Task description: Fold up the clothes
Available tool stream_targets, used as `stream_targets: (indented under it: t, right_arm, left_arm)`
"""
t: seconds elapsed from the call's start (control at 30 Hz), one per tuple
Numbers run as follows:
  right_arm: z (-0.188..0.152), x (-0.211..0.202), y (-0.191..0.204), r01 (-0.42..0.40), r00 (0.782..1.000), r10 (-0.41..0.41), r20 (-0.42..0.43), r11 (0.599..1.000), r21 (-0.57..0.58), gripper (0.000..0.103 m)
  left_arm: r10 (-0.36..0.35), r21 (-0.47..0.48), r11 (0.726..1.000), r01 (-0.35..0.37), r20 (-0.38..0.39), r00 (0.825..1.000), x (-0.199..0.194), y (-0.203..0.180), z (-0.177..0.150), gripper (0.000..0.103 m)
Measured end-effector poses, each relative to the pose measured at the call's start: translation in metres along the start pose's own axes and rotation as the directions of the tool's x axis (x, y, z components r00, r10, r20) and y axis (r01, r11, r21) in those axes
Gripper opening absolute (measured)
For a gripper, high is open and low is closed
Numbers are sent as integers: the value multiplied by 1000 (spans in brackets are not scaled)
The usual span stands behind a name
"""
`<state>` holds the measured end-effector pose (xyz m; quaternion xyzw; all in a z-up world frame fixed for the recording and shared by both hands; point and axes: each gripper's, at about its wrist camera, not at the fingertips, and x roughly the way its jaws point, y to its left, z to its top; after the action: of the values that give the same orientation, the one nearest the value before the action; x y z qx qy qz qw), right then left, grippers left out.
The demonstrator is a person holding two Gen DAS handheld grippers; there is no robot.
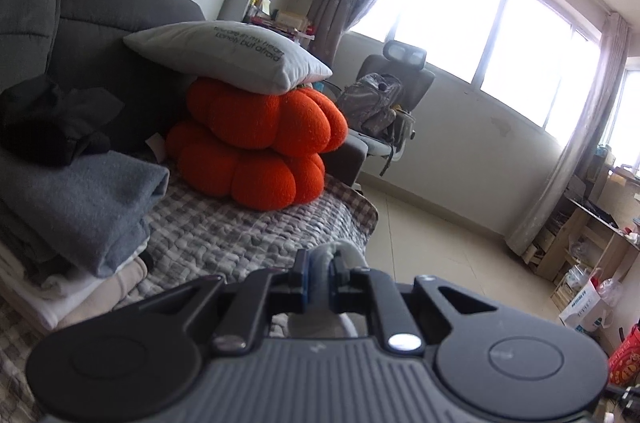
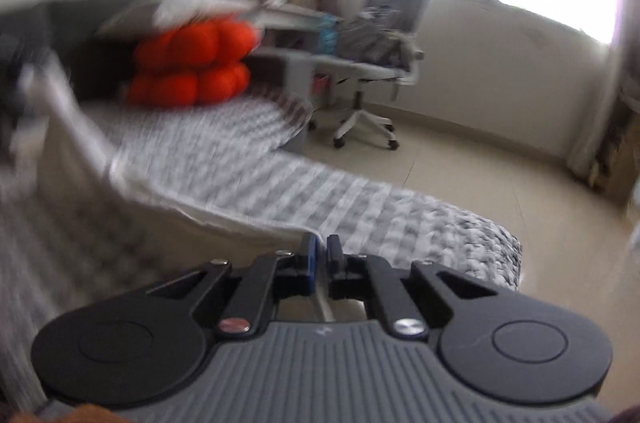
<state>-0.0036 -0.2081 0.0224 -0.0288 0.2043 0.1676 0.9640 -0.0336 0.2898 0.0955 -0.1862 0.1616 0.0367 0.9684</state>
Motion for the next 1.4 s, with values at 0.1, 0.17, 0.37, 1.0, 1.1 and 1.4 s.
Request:
stream_targets:
  t: [0.1,0.17,0.37,1.0,1.1,1.4]
  right_arm:
    - [18,21,-36,120,993,-116,-37,980,158,4]
    - [22,41,-52,212,975,-199,-96,963,168,4]
    - [-6,36,-20,120,986,-124,-111,992,-40,26]
    - [-57,24,74,-120,985,79,-156,954,-274,69]
    - [-55,38,78,-18,991,-25,-133,950,-312,26]
    - [-21,-15,43,39,999,-36,24,990,-132,4]
  left_arm:
    - [-1,-14,1000,1,-2,1000,4,1,1,9]
    - [-11,-20,1000,11,-12,1000,7,1,-1,9]
    - [-10,-20,1000,10,-15,1000,10,3,-6,9]
    - [-40,-101,994,39,-12,999,9,-13,8,10]
    - [-33,-100,995,31,-18,999,7,-16,11,10]
    - [-5,-119,993,4,-13,1000,-3,-17,10,10]
